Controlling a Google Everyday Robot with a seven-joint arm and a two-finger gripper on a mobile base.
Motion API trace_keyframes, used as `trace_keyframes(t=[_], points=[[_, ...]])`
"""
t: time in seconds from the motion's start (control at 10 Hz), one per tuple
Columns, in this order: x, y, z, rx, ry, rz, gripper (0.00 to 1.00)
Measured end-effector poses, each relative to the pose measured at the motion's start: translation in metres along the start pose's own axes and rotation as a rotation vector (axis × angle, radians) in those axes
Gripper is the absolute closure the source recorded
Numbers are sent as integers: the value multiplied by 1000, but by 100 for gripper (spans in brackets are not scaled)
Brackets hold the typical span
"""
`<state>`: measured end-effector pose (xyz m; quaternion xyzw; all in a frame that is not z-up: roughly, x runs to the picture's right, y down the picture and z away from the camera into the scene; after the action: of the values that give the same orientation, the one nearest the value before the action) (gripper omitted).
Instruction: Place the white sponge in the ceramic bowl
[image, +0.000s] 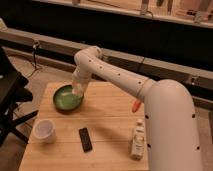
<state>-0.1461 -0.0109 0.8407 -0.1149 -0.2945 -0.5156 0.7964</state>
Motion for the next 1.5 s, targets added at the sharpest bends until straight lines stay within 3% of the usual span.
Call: trace_keyframes(t=[1.5], points=[[8, -11, 8, 19, -2, -14, 83]])
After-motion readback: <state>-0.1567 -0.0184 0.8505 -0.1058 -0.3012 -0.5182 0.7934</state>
